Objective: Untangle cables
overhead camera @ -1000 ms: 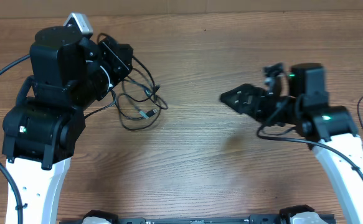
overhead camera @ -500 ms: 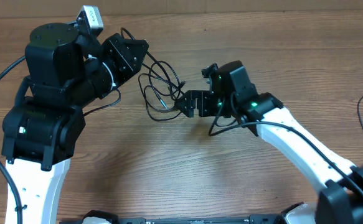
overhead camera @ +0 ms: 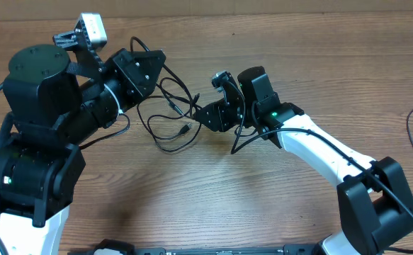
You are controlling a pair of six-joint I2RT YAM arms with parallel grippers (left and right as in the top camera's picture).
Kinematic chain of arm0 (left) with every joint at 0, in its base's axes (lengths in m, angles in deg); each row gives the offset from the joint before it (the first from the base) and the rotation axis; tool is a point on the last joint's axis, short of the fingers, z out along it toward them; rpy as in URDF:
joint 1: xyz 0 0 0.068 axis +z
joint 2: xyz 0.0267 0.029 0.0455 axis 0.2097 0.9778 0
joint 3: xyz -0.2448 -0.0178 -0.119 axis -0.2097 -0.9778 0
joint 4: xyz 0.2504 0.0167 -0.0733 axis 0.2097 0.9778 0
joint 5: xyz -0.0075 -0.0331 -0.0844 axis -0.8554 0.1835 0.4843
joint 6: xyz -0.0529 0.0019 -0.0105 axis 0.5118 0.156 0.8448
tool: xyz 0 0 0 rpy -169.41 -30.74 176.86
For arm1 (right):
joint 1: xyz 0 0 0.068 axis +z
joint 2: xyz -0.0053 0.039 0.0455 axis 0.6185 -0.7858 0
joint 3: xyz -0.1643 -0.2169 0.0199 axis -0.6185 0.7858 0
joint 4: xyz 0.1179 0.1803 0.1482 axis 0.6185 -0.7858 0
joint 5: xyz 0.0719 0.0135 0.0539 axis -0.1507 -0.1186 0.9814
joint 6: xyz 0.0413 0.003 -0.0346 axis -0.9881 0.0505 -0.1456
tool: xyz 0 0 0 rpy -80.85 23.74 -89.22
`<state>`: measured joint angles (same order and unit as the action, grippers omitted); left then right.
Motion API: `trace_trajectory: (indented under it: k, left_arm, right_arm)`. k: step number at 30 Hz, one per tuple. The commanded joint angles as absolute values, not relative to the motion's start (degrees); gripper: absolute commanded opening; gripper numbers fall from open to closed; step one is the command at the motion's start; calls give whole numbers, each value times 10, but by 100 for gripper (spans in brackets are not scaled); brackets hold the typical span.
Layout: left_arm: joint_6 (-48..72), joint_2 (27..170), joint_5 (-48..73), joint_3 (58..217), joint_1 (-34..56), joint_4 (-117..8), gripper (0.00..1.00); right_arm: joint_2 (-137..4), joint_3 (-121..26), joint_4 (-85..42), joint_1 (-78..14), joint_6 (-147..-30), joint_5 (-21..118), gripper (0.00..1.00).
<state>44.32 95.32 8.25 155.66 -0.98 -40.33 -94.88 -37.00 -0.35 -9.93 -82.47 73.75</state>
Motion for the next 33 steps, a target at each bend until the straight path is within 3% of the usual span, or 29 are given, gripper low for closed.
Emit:
trace_trajectory:
  k: [1,7,12,14,24,27,29,32,33]
  left_arm:
    - [434,949,94,1567,-6,-408,4]
    - [429,949,53,1567,-6,-408,4]
    - [417,949,-17,1567,23,-406,4]
    - [417,949,-19,1567,49,-403,5]
    - [408,954,-68,1567,263,-308,4]
    - [408,969,-64,1566,288,-249,4]
    - [408,995,-57,1566,283,-194,14]
    - [408,1028,-32,1566,279,-157,17]
    - [393,1046,-13,1566,278,-143,18]
  right_arm:
    - [-948,-372,1,-95,-772,777,7]
    - [-948,-372,-82,-97,-794,678,4]
    - [-948,-372,-216,-149,-997,382,4]
    - [-948,-372,-251,-189,-1047,344,4]
    - [-948,-372,-313,-382,-1073,342,4]
    - [-948,-372,-316,-388,-1056,361,4]
    - [-948,-372,-299,-374,-994,426,4]
    - [-948,-372,-281,-358,-938,484,4]
    - [-948,-372,-270,-348,-886,562,4]
